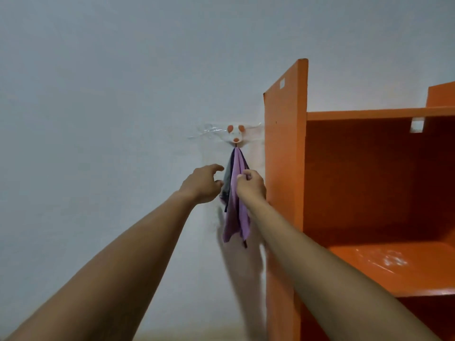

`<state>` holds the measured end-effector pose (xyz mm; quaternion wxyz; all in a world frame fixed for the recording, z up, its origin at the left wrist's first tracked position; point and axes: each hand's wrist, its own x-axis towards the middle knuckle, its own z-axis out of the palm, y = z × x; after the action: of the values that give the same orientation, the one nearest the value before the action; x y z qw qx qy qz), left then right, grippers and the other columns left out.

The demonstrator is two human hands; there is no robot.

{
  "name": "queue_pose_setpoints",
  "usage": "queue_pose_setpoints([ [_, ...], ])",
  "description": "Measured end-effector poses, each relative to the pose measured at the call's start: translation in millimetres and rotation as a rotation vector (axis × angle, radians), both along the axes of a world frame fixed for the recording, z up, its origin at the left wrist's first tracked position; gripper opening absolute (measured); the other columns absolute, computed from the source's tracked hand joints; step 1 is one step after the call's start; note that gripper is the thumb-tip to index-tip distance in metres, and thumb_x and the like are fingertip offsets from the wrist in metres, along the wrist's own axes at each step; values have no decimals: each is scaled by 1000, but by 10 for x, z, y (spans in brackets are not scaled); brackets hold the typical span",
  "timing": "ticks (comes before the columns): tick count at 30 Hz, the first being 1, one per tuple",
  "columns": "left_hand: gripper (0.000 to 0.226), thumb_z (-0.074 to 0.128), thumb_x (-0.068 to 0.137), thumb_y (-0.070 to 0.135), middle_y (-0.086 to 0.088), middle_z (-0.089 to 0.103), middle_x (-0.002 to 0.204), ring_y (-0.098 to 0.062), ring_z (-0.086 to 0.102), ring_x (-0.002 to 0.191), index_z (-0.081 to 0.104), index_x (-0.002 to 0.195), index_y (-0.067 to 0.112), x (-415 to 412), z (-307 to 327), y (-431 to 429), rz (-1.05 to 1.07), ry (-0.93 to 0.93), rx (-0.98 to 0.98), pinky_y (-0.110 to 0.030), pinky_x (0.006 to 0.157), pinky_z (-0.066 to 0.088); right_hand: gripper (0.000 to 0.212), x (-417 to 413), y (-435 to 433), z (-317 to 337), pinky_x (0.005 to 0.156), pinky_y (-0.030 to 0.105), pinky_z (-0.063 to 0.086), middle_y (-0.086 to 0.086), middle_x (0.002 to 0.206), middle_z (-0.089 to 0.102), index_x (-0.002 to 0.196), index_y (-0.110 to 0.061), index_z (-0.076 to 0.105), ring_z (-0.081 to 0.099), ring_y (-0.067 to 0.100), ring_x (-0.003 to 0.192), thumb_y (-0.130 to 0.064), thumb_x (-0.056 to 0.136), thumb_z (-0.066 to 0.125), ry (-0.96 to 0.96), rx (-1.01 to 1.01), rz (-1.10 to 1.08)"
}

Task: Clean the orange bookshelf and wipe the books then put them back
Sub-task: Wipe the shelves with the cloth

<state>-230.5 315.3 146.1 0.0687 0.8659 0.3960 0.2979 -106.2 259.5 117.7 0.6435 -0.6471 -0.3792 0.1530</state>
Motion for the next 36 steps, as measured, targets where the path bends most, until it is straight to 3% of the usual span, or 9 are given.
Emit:
queue_pose_setpoints([
  [4, 49, 52, 101, 21, -10, 55, 148, -27, 53, 134, 47, 149, 14, 353, 66, 455, -54, -102, -114, -38, 111, 41, 29, 202, 425, 38, 77, 24, 37, -5, 119, 64, 127, -27, 63, 59, 22, 102, -24, 100, 53, 23, -54, -141],
  [7, 37, 50, 101, 21, -10, 64, 135, -28, 60, 123, 60, 136, 12, 511, 105, 626, -109, -306, -215, -41, 108, 47, 17, 266, 593, 22, 54, 19, 33, -9, 86, 64, 92, -24, 72, 54, 12, 70, -18, 98, 57, 76, -20, -200],
  [10, 21, 57, 100, 26, -7, 72, 103, -20, 64, 92, 72, 108, 13, 537, 139, 675, -197, -483, -341, -33, 84, 53, 20, 232, 651, 69, 54, 18, 34, -7, 82, 69, 82, -21, 70, 61, 16, 74, -18, 98, 59, 86, 121, -240],
  [13, 27, 62, 99, 26, -10, 69, 91, -19, 59, 85, 75, 94, 3, 419, 237, 581, -248, -560, -386, -29, 75, 49, 17, 98, 524, 153, 65, 19, 45, -8, 89, 71, 90, -24, 71, 65, 14, 84, -17, 99, 59, 77, 281, -189],
  [17, 33, 62, 99, 26, -15, 65, 91, -25, 59, 87, 68, 93, -6, 96, 284, 362, -267, -616, -437, -48, 91, 56, 12, -123, 51, 100, 73, 20, 51, -13, 88, 71, 95, -23, 73, 66, 8, 85, -20, 99, 62, -69, 361, -84],
  [24, 20, 59, 100, 24, -12, 62, 90, -24, 57, 84, 61, 87, 11, -452, -94, -527, -252, -511, -553, -34, 77, 53, 13, -255, -1134, -318, 70, 16, 51, -7, 89, 73, 100, -16, 77, 64, 2, 79, -9, 93, 69, -366, 362, 50],
  [27, 16, 57, 98, 23, -6, 66, 94, -23, 60, 87, 68, 99, 12, -527, -309, -933, -306, -493, -743, -34, 79, 51, 16, -150, -1591, -391, 64, 35, 60, 2, 86, 75, 89, -20, 76, 66, 14, 74, -5, 91, 69, -219, 371, 122],
  [31, 15, 55, 93, 26, -5, 60, 90, -21, 53, 84, 65, 99, 17, -398, -515, -1662, -493, -609, -927, -34, 75, 43, 20, -23, -2264, -501, 68, 27, 57, 2, 85, 74, 91, -17, 73, 65, 2, 70, 2, 93, 67, -44, 391, 58],
  [36, 31, 43, 105, 25, -13, 67, 107, -25, 63, 96, 64, 118, 7, 146, -422, -2416, -704, -647, -919, -38, 85, 50, 24, 74, -2846, -856, 101, 44, 55, 2, 121, 72, 123, -21, 66, 68, 21, 114, -31, 105, 55, 149, 257, 85],
])
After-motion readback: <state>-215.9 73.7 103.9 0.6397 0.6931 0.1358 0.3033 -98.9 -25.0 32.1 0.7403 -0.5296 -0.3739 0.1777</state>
